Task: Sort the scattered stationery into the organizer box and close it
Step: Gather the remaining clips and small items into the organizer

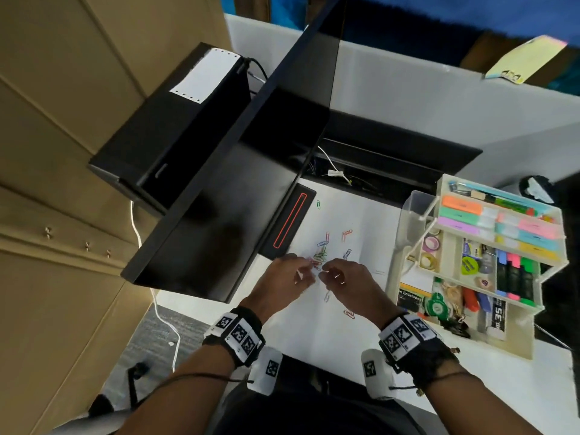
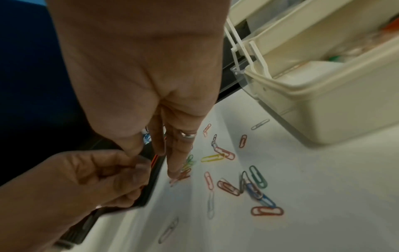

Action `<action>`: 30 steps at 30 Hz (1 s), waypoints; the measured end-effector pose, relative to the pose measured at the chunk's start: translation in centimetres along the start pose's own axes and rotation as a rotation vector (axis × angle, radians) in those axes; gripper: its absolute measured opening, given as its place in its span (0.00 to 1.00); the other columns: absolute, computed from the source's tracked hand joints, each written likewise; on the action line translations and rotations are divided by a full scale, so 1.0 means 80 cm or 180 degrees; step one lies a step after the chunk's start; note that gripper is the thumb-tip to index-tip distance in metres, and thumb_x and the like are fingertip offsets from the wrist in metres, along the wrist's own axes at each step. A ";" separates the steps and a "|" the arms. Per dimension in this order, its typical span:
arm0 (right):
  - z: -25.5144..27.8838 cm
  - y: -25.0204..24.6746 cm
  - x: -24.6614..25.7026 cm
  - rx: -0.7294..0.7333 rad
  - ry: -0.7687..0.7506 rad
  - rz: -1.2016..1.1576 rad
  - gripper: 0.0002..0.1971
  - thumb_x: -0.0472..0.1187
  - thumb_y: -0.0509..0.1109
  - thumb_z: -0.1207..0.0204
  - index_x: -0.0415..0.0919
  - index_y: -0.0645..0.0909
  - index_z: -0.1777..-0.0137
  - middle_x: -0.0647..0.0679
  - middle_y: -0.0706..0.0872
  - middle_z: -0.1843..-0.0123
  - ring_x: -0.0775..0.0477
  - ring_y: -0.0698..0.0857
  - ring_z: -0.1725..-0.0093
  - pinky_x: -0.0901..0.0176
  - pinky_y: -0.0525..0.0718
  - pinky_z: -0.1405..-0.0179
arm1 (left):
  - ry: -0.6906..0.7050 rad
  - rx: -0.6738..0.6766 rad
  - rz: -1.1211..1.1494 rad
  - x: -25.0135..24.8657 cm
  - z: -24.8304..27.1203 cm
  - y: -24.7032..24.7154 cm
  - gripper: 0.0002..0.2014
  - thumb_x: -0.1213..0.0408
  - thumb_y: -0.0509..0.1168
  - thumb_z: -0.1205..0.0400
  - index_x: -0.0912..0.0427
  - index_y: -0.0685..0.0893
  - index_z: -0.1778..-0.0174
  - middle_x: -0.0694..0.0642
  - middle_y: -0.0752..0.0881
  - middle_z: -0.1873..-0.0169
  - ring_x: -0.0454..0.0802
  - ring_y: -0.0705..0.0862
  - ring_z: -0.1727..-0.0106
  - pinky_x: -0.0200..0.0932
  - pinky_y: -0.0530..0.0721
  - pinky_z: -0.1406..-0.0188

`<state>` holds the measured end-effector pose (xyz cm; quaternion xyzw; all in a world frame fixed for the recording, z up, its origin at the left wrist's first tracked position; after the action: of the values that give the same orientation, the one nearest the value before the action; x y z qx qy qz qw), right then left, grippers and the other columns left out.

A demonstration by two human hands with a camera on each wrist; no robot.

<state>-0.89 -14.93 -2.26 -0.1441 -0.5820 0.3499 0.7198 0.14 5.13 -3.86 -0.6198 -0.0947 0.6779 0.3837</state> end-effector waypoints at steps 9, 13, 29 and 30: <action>-0.014 -0.042 0.014 -0.0797 0.0400 -0.1074 0.10 0.51 0.74 0.18 0.45 0.90 0.50 0.52 0.94 0.61 0.52 0.92 0.62 0.52 0.92 0.57 | 0.0459 -0.0299 0.0607 -0.056 -0.067 -0.010 0.12 0.68 0.83 0.25 0.53 0.91 0.50 0.43 0.90 0.56 0.47 0.87 0.63 0.46 0.89 0.62; -0.026 -0.057 0.005 -0.1034 0.0560 -0.1265 0.11 0.56 0.77 0.22 0.50 0.88 0.50 0.52 0.94 0.56 0.51 0.93 0.56 0.43 0.92 0.50 | 0.0691 -0.0252 0.0548 -0.076 -0.096 -0.012 0.12 0.68 0.83 0.26 0.51 0.91 0.53 0.43 0.89 0.58 0.47 0.87 0.62 0.51 0.89 0.61; 0.111 -0.208 -0.081 -0.2401 0.0773 -0.0631 0.07 0.36 0.82 0.25 0.49 0.91 0.55 0.57 0.93 0.57 0.56 0.91 0.58 0.69 0.87 0.56 | 0.1547 0.0696 0.0004 -0.184 -0.129 0.063 0.13 0.62 0.76 0.19 0.51 0.87 0.39 0.41 0.83 0.46 0.41 0.83 0.54 0.39 0.86 0.58; 0.120 -0.216 -0.090 -0.2412 0.0853 -0.0502 0.08 0.36 0.82 0.25 0.52 0.90 0.56 0.57 0.93 0.58 0.56 0.90 0.59 0.69 0.87 0.57 | 0.1625 0.0721 0.0001 -0.191 -0.129 0.071 0.13 0.62 0.76 0.19 0.51 0.87 0.39 0.41 0.83 0.45 0.40 0.83 0.55 0.40 0.86 0.57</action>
<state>-4.66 -34.04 5.72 -0.3983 -0.5801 0.0325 0.7098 6.31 -12.12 2.26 -0.7238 0.0815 0.5061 0.4618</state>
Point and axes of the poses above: each hand's wrist, its own z-axis away from the middle knuckle, its own y-axis out of the palm, x = y × z, the point moved 1 cm from there along -z, towards the middle knuckle
